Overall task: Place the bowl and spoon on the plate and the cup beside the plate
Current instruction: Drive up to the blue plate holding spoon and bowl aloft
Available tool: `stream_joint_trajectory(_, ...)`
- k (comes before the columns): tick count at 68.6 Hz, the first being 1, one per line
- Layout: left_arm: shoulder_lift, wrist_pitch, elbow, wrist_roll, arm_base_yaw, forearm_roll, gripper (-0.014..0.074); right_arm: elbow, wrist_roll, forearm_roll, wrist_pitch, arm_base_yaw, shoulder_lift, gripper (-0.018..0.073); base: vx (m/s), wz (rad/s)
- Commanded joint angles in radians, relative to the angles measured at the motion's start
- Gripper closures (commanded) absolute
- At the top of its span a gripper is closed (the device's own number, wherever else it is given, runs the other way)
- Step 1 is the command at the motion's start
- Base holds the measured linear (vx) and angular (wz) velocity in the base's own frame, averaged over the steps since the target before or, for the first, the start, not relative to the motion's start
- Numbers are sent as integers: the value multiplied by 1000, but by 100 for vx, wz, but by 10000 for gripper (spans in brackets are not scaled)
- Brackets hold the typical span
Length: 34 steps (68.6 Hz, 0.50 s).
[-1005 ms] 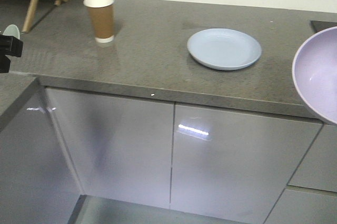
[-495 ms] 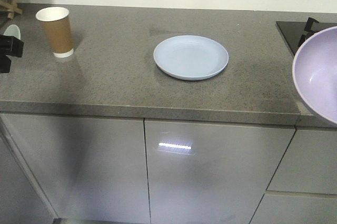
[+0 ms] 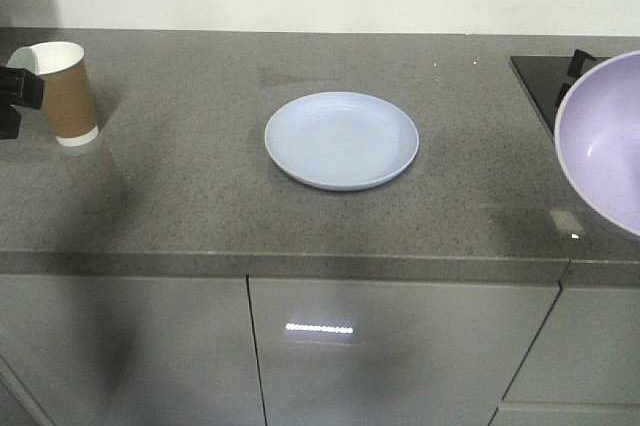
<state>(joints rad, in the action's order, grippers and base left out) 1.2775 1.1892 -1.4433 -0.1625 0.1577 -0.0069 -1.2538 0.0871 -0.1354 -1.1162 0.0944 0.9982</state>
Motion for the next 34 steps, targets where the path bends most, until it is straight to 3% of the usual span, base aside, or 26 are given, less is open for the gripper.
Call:
stream_joint_trajectory(1, -27, -42, -27, -2, 7, -7, 603, -22, 3, -5, 62, 6, -12, 566, 19, -7)
stream_joint_trajectory(34, -27, -42, -27, -2, 7, -7, 603, -22, 3, -5, 62, 6, -12, 566, 21, -5)
